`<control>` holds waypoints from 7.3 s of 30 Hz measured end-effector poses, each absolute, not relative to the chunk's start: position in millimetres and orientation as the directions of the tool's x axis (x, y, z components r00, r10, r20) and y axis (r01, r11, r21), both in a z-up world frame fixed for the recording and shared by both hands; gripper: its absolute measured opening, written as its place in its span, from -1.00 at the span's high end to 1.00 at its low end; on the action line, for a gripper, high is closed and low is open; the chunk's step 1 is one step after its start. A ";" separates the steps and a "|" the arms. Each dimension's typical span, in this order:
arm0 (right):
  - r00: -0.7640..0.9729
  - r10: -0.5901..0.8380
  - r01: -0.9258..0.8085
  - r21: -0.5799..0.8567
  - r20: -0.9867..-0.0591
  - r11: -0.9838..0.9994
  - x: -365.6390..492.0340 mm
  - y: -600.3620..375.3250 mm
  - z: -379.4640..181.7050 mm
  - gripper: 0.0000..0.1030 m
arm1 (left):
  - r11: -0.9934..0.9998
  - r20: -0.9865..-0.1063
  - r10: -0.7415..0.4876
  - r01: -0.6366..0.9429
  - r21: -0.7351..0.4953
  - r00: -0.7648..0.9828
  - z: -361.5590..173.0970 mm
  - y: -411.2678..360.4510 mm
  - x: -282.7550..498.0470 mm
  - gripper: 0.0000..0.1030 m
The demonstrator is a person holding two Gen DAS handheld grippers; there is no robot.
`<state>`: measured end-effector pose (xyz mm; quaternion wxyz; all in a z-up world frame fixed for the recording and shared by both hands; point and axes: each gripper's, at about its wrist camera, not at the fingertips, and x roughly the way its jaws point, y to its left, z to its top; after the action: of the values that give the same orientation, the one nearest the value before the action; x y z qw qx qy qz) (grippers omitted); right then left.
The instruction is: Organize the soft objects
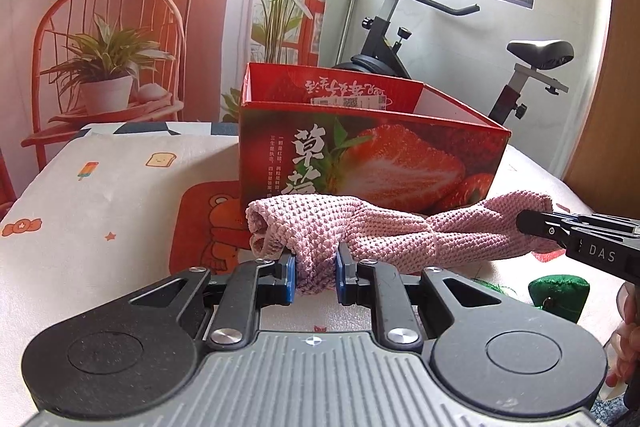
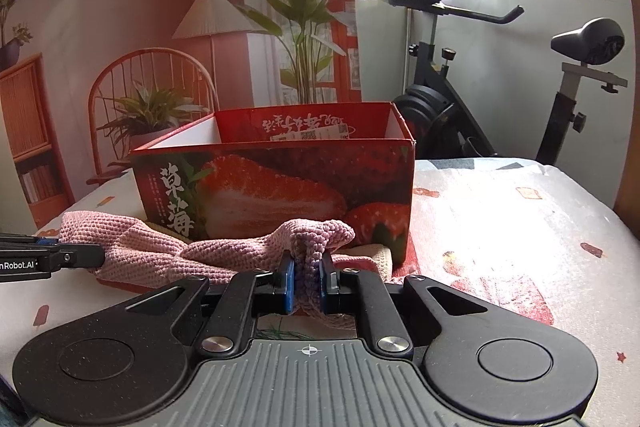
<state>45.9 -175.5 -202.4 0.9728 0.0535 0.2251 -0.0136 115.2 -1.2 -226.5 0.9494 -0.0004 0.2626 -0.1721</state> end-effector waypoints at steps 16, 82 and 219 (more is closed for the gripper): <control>0.949 0.008 0.020 0.088 -0.314 0.996 69.8 -188.7 -143.1 0.80 | 0.933 -0.369 -0.353 0.354 -0.068 0.860 -170.3 -9.9 134.7 0.62; 0.882 -0.113 0.135 0.017 -0.457 0.991 240.6 -229.0 -134.8 -0.89 | 0.918 -0.540 -0.353 0.395 -0.041 0.764 -144.6 -49.4 274.7 -0.89; 0.689 0.128 -0.168 0.015 -0.714 0.986 83.8 -118.5 -252.6 -0.46 | 0.949 -0.696 -0.308 0.265 -0.173 0.648 -271.4 9.7 127.6 -0.80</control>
<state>83.8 -118.5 -252.6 0.9185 -0.0260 0.3863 0.0806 127.6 9.7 -271.4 0.9074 -0.0279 0.3886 -0.1578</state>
